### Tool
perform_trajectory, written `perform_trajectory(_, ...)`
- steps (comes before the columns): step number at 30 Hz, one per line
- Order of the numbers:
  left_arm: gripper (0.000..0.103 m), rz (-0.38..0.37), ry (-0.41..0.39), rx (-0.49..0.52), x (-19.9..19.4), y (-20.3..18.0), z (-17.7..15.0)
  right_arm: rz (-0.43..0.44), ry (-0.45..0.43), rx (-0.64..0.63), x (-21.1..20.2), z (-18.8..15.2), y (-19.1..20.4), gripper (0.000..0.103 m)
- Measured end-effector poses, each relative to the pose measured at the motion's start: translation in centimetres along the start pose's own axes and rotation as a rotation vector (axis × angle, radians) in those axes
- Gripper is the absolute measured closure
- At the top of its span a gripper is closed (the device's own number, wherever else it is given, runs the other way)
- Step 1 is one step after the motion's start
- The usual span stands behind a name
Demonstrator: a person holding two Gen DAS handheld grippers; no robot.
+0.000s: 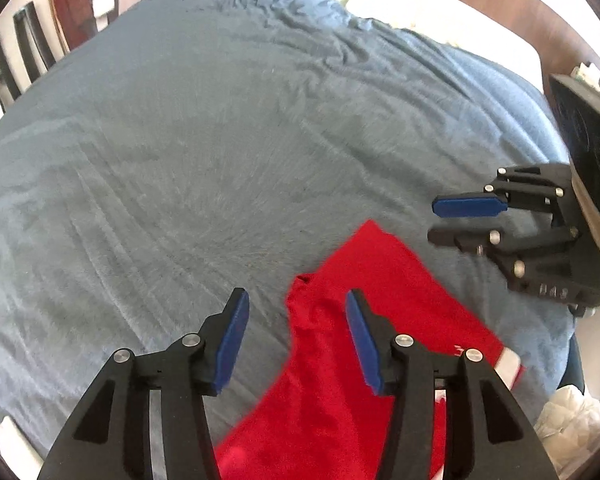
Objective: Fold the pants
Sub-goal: 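Open both grippers and release the leg end of the shorts, then lift both grippers off and hold them above the folded shorts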
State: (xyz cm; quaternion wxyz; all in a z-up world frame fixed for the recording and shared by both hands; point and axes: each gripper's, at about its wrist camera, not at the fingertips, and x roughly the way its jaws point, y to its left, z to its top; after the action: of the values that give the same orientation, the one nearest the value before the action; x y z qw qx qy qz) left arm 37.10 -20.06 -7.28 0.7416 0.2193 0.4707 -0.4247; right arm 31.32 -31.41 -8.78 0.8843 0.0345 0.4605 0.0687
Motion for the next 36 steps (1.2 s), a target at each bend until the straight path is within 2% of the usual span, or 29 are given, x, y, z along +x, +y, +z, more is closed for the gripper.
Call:
perform_trajectory(2, 0.054, 0.023, -0.019, -0.018, -1.1, -0.4, -0.6, -0.021, -0.007, -0.018, -1.3, -0.7, 1.0, 0.075)
perform_trajectory(6, 0.053, 0.068, -0.064, -0.058, -3.6, -1.9, -2.9, -0.034, -0.017, -0.033, -3.3, -1.9, 2.7, 0.075)
perform_trajectory(15, 0.051, 0.218, -0.135, -0.19, -7.0, -5.7, -10.3, 0.006, 0.01, 0.096, -5.9, -7.2, 3.5, 0.075)
perform_trajectory(23, 0.05, 0.225, -0.151, -0.321, -7.8, -8.0, -14.7, 0.076, 0.003, 0.295, -6.6, -11.0, 3.5, 0.075)
perform_trajectory(28, 0.051, 0.209, -0.124, -0.426, -7.2, -8.4, -17.3, 0.075, 0.018, 0.303, -6.1, -12.2, 4.1, 0.075)
perform_trajectory(36, 0.051, 0.219, -0.099, -0.443, -7.2, -9.1, -18.6, 0.072, 0.029, 0.289, -5.5, -12.8, 4.4, 0.076)
